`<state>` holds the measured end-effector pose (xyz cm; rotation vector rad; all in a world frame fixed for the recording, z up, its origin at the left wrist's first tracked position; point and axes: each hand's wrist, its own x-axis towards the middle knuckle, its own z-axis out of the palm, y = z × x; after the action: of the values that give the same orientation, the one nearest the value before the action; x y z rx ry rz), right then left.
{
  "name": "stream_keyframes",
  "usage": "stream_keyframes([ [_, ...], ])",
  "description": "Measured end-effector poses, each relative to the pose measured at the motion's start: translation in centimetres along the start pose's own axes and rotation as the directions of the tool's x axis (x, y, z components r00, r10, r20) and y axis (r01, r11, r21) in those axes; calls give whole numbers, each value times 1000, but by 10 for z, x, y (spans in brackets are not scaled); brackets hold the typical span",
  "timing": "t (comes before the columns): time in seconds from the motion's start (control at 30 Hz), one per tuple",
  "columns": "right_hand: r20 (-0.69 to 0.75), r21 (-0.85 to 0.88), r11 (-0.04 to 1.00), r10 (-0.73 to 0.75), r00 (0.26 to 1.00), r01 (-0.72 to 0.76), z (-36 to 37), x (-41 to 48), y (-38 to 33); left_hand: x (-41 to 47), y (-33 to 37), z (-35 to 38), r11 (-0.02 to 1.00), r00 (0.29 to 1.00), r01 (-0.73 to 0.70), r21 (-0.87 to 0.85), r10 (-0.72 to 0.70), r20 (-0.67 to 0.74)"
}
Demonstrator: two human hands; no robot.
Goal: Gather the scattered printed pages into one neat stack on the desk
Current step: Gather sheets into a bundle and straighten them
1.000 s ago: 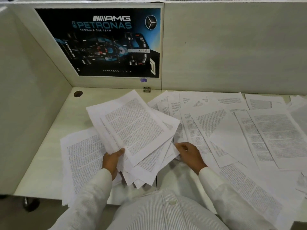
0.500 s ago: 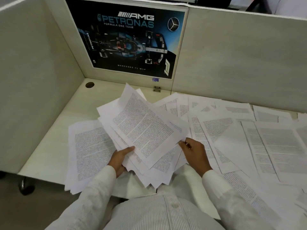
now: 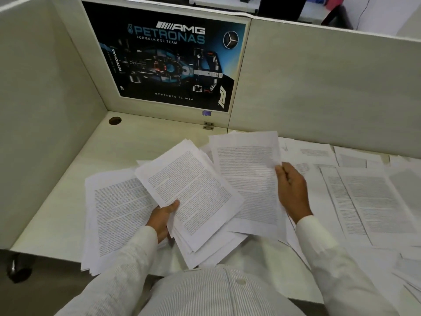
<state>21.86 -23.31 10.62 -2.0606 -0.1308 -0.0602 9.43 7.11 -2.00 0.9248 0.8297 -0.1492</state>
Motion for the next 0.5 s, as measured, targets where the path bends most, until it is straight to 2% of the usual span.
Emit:
stream_keyframes([
  [0.13,-150,-49,999,-4,989,-3,-21,23,-9,-2,-4,-5,997,998,42,68,-39,-45],
  [0.23,-217,-4,999,48,975,-50,-28,29,-5,1,-10,-13,983,993,74,168,-57,-103],
  [0.37,-178,69,983,177,968,-167,-11,17,12,0,-11,-21,939,988,116,323,-76,-133],
  [0.5,-52,84,970,231,971,-227,20,2,25,-8,-5,-16,920,985,154,360,-113,-131],
])
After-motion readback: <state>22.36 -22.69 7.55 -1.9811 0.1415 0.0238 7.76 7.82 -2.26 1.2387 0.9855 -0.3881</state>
